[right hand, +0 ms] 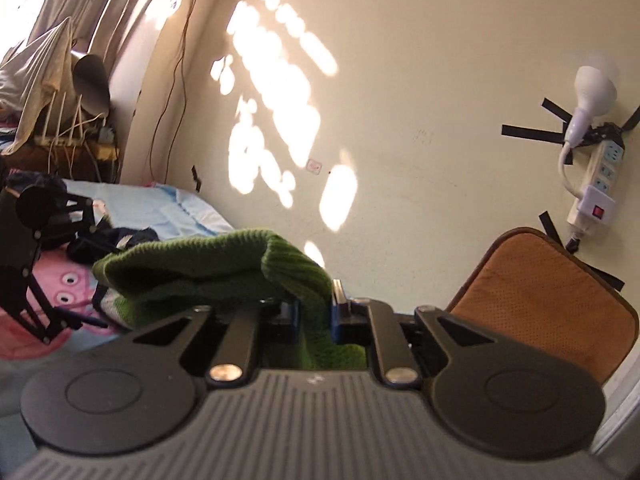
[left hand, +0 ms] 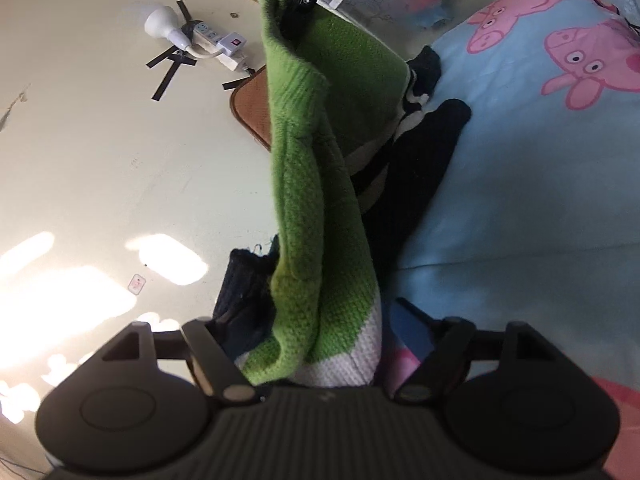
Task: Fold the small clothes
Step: 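Lift the sweater by the collar with both grippers, shaking it out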
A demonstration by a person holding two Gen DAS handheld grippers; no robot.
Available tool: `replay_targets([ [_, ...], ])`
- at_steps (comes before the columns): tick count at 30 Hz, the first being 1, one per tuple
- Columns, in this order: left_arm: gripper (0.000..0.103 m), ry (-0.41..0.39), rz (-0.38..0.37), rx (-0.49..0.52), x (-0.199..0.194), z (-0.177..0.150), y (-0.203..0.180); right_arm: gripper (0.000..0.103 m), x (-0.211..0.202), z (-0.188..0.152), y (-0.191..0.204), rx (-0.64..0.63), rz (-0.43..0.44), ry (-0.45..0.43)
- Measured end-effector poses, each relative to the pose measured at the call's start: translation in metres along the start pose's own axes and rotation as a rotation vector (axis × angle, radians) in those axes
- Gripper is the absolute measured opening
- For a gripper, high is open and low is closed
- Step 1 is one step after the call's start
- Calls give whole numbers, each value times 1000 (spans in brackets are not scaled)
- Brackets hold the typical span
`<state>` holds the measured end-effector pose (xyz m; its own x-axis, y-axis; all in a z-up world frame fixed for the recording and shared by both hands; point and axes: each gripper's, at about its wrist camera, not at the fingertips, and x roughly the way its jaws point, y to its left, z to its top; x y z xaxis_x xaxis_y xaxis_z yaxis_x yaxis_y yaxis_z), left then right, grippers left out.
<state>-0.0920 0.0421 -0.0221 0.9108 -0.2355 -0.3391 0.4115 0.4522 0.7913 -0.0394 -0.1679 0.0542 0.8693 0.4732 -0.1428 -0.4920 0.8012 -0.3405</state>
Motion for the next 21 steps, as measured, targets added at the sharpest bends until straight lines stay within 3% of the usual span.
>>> replay_targets([
  [3, 75, -5, 94, -51, -2, 9, 4, 16, -6, 6, -1, 25, -10, -37],
  [6, 74, -90, 140, -101, -19, 28, 12, 16, -22, 15, -1, 17, -36, -74],
  [9, 63, -129, 154, -70, -22, 43, 9, 16, -34, 27, -3, 21, -56, -117],
  [12, 37, -78, 170, -59, -8, 44, 6, 16, -50, 40, -10, 15, -79, -169],
  [13, 11, -55, 172, -79, -3, 43, 10, 16, -54, 43, -10, 15, -88, -180],
  [14, 6, -45, 172, -108, -2, 43, 15, 16, -61, 47, -12, 15, -93, -188],
  [16, 6, -69, 202, -169, -14, 48, 31, 16, -71, 54, -12, 5, -104, -191],
  [21, 6, -182, 397, -261, -81, 73, 84, 16, -102, 75, -12, -8, -164, -256],
])
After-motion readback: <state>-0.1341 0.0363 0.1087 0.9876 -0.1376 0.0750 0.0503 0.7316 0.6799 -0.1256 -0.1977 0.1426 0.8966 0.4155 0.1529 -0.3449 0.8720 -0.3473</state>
